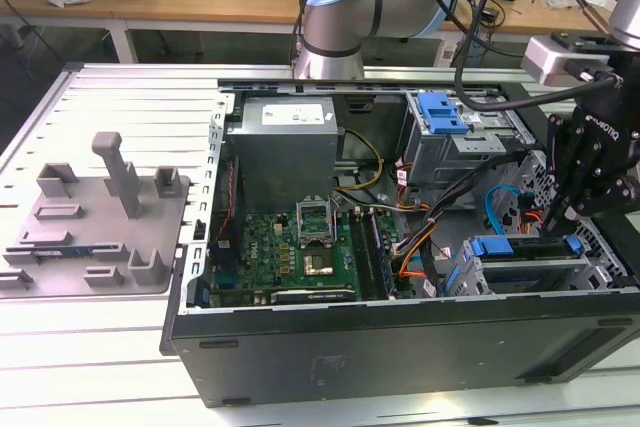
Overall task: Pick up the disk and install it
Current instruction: 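Insert the first disk wire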
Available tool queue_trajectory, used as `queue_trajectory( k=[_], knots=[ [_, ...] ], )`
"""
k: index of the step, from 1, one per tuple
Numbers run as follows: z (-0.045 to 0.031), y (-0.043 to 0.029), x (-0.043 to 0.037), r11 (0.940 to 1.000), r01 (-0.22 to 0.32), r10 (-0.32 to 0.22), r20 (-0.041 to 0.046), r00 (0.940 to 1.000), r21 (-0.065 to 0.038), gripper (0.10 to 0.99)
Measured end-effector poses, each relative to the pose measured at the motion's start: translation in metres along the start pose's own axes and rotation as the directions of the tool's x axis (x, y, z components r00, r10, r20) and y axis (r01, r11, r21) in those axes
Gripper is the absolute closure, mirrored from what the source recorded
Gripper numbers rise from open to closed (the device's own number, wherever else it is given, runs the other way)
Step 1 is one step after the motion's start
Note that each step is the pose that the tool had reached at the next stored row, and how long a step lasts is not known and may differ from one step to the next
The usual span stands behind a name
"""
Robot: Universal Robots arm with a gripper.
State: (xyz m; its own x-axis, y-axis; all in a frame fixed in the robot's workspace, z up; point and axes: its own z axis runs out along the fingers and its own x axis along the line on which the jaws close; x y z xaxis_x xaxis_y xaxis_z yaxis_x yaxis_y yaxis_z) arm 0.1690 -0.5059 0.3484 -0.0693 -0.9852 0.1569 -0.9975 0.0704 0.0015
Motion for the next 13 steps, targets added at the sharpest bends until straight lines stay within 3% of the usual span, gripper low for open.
queue_trajectory(
  k=[13],
  knots=[
    [0.0024,0.0000,-0.0003,1.0000,0.000,0.000,-0.0001,1.0000,0.000,0.918]
  ],
)
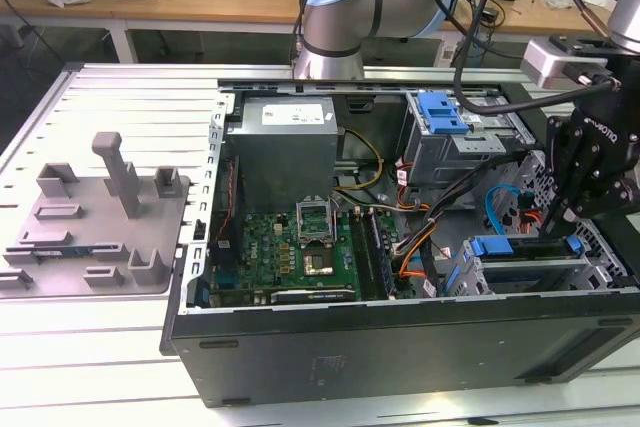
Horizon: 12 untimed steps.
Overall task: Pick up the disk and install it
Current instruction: 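Insert the first disk wire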
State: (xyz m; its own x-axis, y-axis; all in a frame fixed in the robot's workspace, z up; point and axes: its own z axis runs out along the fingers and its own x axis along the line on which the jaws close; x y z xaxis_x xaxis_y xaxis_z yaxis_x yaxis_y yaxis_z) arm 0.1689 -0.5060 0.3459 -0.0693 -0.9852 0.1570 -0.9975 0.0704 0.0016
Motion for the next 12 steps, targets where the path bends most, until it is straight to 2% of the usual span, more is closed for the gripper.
queue_trajectory(
  k=[12],
  knots=[
    [0.0048,-0.0001,-0.0006,1.0000,0.000,0.000,-0.0001,1.0000,0.000,0.918]
  ],
)
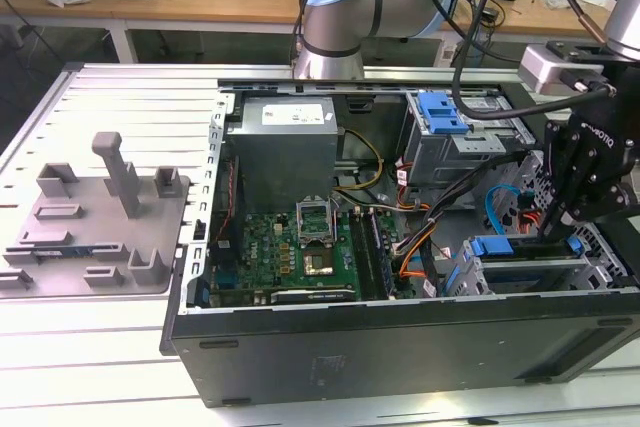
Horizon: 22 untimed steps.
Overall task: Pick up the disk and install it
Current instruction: 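Insert the first disk wire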
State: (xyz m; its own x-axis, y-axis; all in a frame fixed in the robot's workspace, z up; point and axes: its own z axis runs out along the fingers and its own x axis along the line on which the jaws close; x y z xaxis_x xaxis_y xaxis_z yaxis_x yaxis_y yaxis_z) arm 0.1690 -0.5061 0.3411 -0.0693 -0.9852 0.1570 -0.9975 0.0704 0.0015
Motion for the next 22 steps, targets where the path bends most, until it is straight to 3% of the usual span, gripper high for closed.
queue_trajectory(
  k=[22],
  knots=[
    [0.0087,-0.0003,-0.0014,1.0000,0.006,-0.006,0.0013,1.0000,0.001,0.906]
  ],
)
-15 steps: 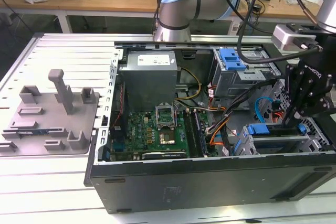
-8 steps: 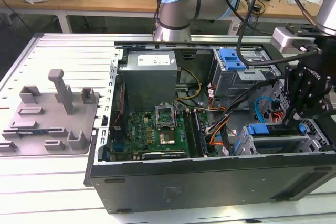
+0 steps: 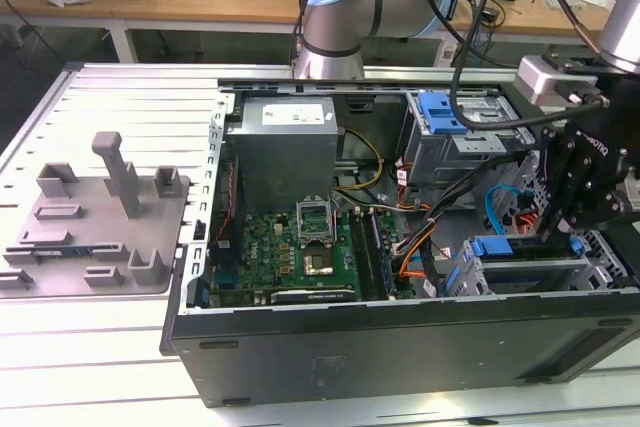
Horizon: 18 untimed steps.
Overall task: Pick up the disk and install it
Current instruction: 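Insert the first disk wire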
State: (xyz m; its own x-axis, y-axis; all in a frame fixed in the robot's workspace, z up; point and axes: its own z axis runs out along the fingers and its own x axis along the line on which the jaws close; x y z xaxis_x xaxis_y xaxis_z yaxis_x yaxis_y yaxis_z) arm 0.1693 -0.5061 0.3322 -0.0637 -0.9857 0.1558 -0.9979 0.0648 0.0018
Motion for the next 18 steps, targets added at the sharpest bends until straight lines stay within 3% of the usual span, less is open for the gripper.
queue_trajectory(
  k=[3,5,18],
  knots=[
    [-0.0099,0.0000,0.0010,1.0000,0.000,0.000,-0.0035,1.0000,0.000,0.729],
    [-0.0228,0.0001,0.0009,1.0000,0.000,0.000,-0.0117,0.9999,0.001,0.604],
    [-0.0232,0.0002,0.0004,1.0000,0.000,0.000,-0.0137,0.9999,0.001,0.604]
  ],
)
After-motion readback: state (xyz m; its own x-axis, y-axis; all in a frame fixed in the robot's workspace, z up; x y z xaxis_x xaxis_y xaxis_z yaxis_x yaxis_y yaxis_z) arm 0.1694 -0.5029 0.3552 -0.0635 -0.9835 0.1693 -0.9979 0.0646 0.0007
